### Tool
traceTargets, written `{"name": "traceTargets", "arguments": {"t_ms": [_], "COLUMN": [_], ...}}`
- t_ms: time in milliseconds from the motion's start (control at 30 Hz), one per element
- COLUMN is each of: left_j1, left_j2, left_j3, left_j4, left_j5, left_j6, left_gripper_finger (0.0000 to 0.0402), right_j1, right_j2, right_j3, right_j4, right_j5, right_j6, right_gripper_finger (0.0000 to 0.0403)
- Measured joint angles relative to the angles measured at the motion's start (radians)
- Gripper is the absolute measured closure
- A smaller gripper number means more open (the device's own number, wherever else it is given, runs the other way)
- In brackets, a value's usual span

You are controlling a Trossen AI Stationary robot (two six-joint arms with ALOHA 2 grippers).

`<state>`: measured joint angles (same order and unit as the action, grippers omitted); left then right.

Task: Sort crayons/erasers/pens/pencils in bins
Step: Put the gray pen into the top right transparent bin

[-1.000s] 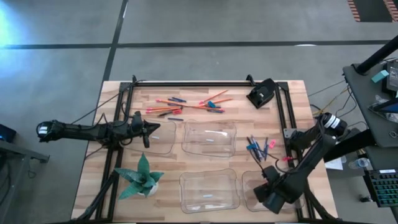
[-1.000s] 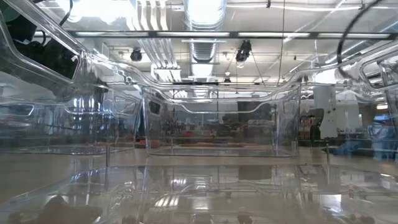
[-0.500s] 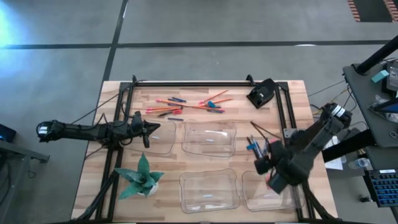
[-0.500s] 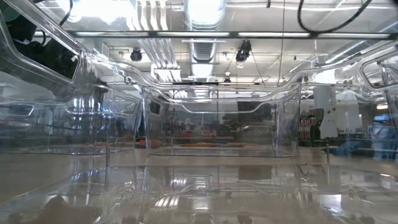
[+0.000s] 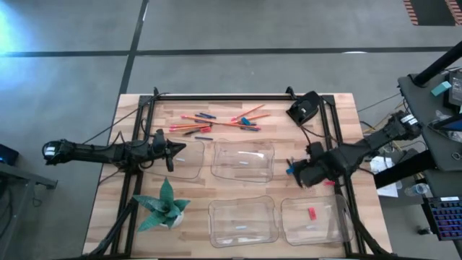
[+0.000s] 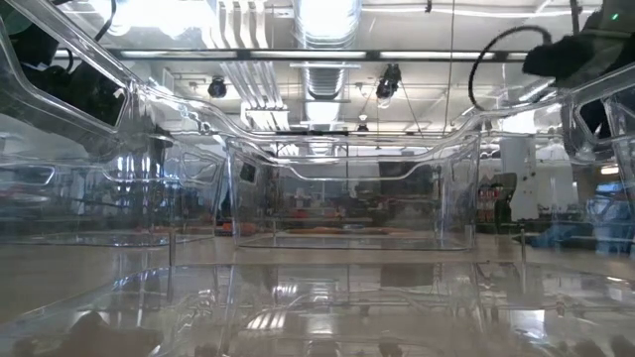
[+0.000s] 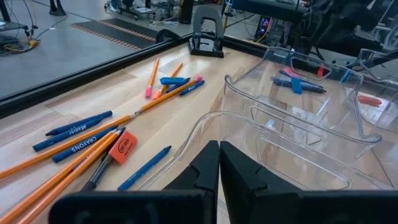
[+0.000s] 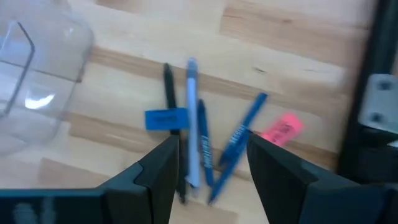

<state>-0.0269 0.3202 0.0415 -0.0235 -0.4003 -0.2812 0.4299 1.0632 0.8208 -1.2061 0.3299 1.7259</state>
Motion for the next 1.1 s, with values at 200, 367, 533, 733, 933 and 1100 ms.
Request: {"name": "traceTargets", "arguments": {"t_ms": [200,367,533,733,933,1100], "left_j1": [0.000,0.000,0.000,0.000,0.000,0.000], "left_j2": [0.000,0.000,0.000,0.000,0.000,0.000], "left_j3": [0.000,0.000,0.000,0.000,0.000,0.000], "left_j4": [0.000,0.000,0.000,0.000,0.000,0.000], "left_j5": [0.000,0.000,0.000,0.000,0.000,0.000], "left_j6": [0.000,0.000,0.000,0.000,0.000,0.000], "left_gripper_finger": [0.0402,0.0402,0.0402,0.0402,0.0402,0.0402], "right_j1": [-0.082,-0.120,-0.131,-0.134,-0.153,-0.181], "right_j2": [0.007,0.058,0.122,0.195,0.239,0.241], "right_j3": [-0.074,-0.086,-0.096,-0.112,-0.121,-0.121], "right_j4": [0.145,0.144,0.145,0.150,0.206,0.265], "right_j5": [-0.027,-0.068,-0.124,-0.172,-0.185,-0.192], "right_j6": [-0.132,-0.202,-0.245,-0.248,-0.299,-0.357], "right_gripper_finger": [0.0224,0.0230,0.0239,0.0247,0.0253,0.0253]}}
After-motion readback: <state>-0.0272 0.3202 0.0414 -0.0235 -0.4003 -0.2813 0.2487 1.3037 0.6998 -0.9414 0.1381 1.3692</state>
